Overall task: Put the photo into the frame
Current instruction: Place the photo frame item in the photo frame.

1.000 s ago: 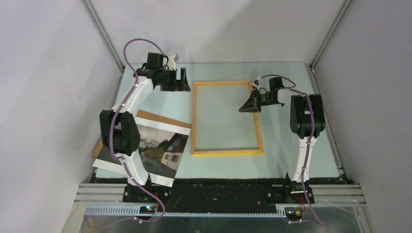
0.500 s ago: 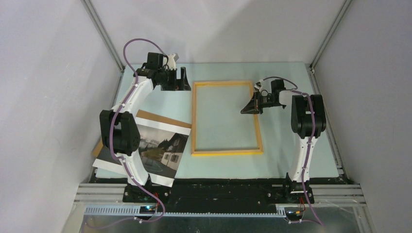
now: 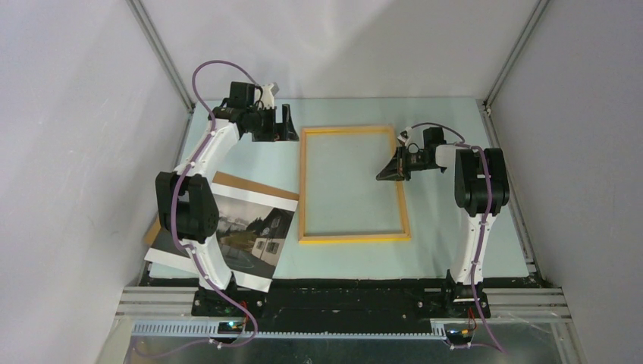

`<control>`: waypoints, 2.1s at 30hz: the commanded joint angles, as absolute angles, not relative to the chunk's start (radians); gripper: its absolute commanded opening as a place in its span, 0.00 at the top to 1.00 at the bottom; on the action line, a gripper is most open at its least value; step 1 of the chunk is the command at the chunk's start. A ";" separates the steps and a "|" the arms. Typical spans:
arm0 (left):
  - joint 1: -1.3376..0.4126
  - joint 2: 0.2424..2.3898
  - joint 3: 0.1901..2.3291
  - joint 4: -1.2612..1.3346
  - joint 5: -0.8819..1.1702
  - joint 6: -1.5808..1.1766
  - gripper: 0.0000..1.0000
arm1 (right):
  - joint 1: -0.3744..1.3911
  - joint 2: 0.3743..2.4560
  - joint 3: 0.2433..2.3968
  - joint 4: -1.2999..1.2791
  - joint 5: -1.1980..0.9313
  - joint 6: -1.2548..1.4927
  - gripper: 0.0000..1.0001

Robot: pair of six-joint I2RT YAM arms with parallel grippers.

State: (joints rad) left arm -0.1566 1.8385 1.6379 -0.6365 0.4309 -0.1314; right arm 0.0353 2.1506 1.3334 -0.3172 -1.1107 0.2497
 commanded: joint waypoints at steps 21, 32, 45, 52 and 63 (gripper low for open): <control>-0.154 1.844 1.640 -0.609 0.468 -0.142 0.05 | 0.025 2.115 1.335 -0.252 -1.075 0.252 1.00; -0.154 1.853 1.640 -0.608 0.477 -0.146 0.05 | 0.032 2.124 1.335 -0.244 -1.077 0.242 1.00; -0.154 1.855 1.637 -0.609 0.483 -0.144 0.05 | 0.049 2.126 1.339 -0.219 -1.076 0.230 1.00; -0.153 1.853 1.632 -0.609 0.487 -0.143 0.05 | 0.049 2.133 1.349 -0.227 -1.078 0.213 1.00; -0.156 1.860 1.627 -0.609 0.491 -0.143 0.05 | 0.059 2.141 1.379 -0.255 -1.081 0.180 1.00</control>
